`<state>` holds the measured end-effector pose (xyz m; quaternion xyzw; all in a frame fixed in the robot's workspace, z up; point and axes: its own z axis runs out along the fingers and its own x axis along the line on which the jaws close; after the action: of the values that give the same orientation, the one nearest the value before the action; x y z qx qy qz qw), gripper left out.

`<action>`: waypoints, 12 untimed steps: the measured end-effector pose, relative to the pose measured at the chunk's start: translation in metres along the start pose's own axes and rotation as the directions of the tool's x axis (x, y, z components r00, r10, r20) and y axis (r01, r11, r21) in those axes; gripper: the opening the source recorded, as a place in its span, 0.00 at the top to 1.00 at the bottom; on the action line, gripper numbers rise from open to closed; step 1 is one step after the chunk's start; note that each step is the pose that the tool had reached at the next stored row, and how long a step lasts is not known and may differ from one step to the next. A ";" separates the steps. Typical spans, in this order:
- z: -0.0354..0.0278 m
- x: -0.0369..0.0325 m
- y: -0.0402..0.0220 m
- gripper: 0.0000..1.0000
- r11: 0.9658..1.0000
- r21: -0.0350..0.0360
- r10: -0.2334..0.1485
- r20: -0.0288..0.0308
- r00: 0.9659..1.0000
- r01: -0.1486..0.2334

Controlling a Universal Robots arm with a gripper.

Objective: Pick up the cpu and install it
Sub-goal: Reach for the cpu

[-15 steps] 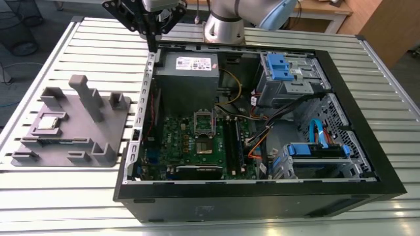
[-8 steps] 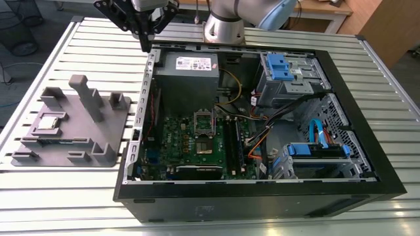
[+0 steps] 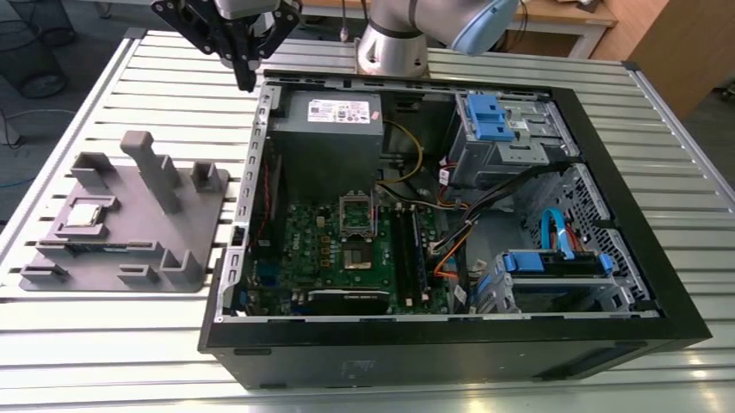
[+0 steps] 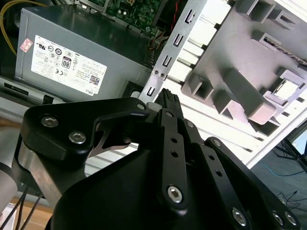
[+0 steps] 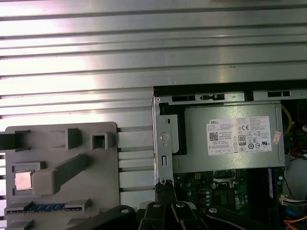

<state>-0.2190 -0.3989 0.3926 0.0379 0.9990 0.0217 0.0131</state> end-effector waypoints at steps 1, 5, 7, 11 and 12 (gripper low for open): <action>0.0000 0.0000 0.0000 0.89 1.000 0.000 0.000 0.000 1.000 0.000; -0.0001 0.0039 -0.0003 0.89 1.000 0.000 0.000 0.000 1.000 0.000; -0.0001 0.0039 -0.0003 0.89 1.000 0.000 0.000 0.000 1.000 0.000; -0.0001 0.0040 -0.0003 0.89 1.000 0.000 0.000 0.000 1.000 0.000; -0.0001 0.0040 -0.0003 0.89 1.000 0.000 0.000 0.000 1.000 0.000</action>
<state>-0.2231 -0.3989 0.3926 0.0379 0.9990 0.0217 0.0131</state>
